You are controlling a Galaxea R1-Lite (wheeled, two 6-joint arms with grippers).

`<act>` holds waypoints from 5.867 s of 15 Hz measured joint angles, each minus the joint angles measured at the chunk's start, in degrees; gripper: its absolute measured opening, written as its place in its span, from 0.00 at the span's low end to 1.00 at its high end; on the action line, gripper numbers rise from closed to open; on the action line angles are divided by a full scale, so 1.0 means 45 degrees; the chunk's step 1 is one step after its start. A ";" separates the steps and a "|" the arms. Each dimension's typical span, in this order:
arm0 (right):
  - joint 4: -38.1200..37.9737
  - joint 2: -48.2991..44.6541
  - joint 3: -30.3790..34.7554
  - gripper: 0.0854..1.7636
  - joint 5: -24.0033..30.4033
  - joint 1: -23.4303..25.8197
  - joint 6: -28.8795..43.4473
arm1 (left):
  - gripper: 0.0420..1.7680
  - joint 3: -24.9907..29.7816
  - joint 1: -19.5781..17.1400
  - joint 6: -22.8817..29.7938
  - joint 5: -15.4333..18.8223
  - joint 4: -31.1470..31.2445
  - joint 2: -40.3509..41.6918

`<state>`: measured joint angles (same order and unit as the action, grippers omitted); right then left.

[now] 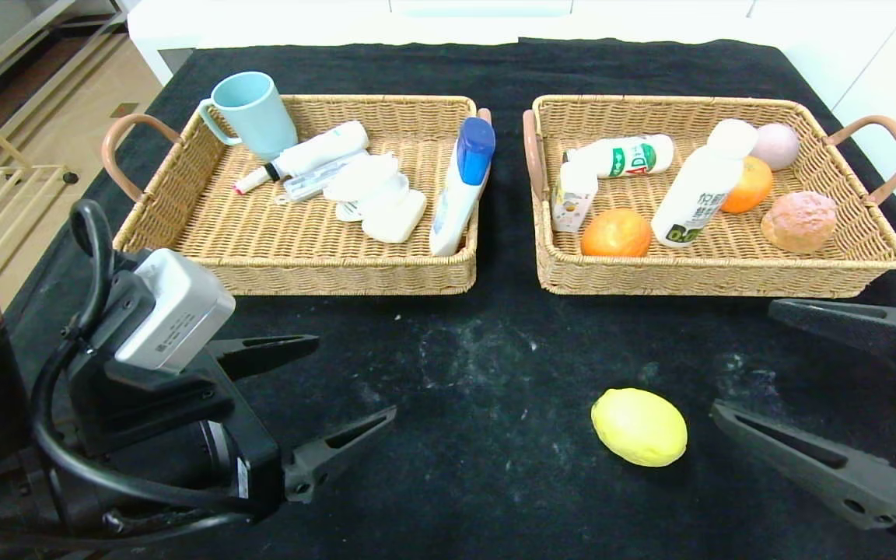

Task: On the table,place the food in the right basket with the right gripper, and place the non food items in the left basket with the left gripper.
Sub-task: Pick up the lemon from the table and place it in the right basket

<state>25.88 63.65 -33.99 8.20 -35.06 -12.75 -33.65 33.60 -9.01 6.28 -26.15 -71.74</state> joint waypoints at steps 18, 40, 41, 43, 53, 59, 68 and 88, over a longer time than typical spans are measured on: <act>-0.9671 0.5039 -0.7458 0.97 -0.9227 -0.3386 0.8032 | 0.97 0.0060 0.0016 -0.0005 0.0024 -0.0033 0.0030; -1.2061 0.7691 -0.9138 0.97 -0.9140 -0.2983 0.9761 | 0.97 0.0135 0.0068 -0.0079 0.0005 -0.0049 0.0190; -1.2066 0.7788 -0.9138 0.97 -0.9140 -0.2993 0.9796 | 0.97 0.0135 0.0062 -0.0079 0.0005 -0.0051 0.0200; -1.2061 0.7943 -0.9143 0.97 -0.9143 -0.2993 0.9799 | 0.97 0.0135 0.0060 -0.0079 0.0005 -0.0062 0.0219; -1.2751 0.8317 -0.9162 0.97 -0.9143 -0.3115 1.0042 | 0.97 0.0135 0.0073 -0.0079 0.0005 -0.0033 0.0257; -1.2787 0.8574 -0.9186 0.97 -0.9143 -0.3148 1.0153 | 0.97 0.0146 0.0087 -0.0087 0.0019 -0.0030 0.0257; -1.2751 0.8672 -0.9186 0.70 -0.9154 -0.3161 1.0153 | 0.97 0.0165 0.0141 -0.0092 0.0024 -0.0008 0.0257; -1.2732 0.7981 -0.9054 0.69 -0.9235 -0.3400 1.0121 | 0.97 0.0176 0.0152 -0.0176 0.0024 -0.0008 0.0274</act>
<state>-31.42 99.56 -74.73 -33.35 -50.36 32.79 -32.85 34.28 -9.80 6.39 -26.19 -70.51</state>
